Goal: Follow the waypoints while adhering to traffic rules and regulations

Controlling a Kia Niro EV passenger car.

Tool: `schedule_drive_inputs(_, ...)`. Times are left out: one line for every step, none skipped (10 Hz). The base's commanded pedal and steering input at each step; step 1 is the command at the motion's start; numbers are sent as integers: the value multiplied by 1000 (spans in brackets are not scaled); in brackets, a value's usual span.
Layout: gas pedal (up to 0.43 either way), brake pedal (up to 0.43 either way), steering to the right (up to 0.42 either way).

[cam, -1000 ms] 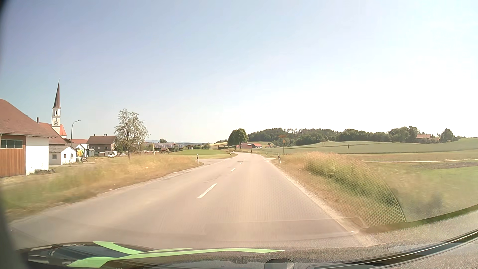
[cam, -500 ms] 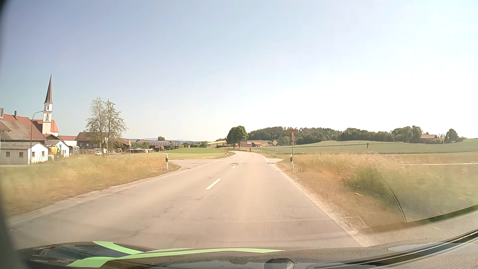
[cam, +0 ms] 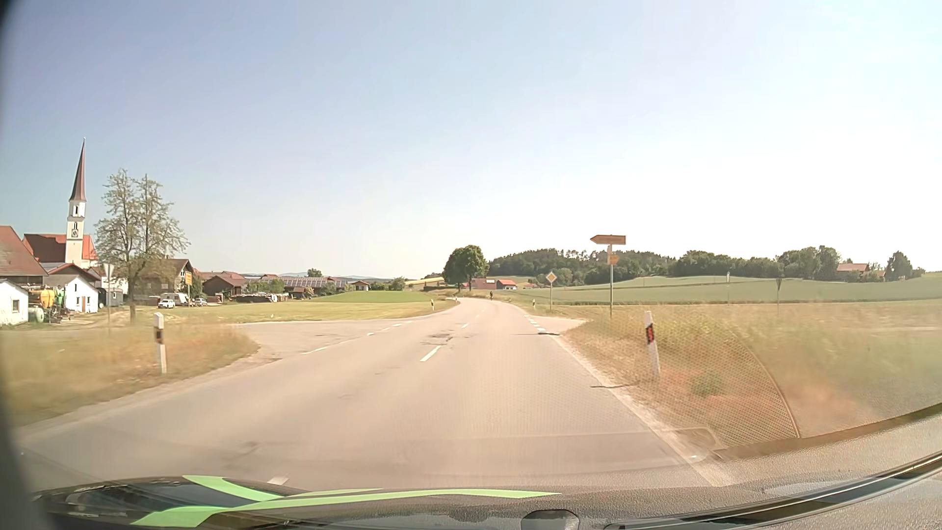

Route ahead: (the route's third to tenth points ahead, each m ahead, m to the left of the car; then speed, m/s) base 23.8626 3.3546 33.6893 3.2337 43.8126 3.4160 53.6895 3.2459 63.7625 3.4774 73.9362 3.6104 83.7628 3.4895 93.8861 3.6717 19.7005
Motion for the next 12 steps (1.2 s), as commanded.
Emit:
schedule_drive_inputs(0,0,0)
schedule_drive_inputs(0,0,0)
schedule_drive_inputs(0,0,0)
schedule_drive_inputs(0,0,0)
schedule_drive_inputs(0,0,0)
schedule_drive_inputs(0,0,0)
schedule_drive_inputs(0,0,0)
schedule_drive_inputs(0,0,0)
schedule_drive_inputs(0,0,0)
schedule_drive_inputs(0,0,0)
schedule_drive_inputs(0,0,0)
schedule_drive_inputs(0,0,0)
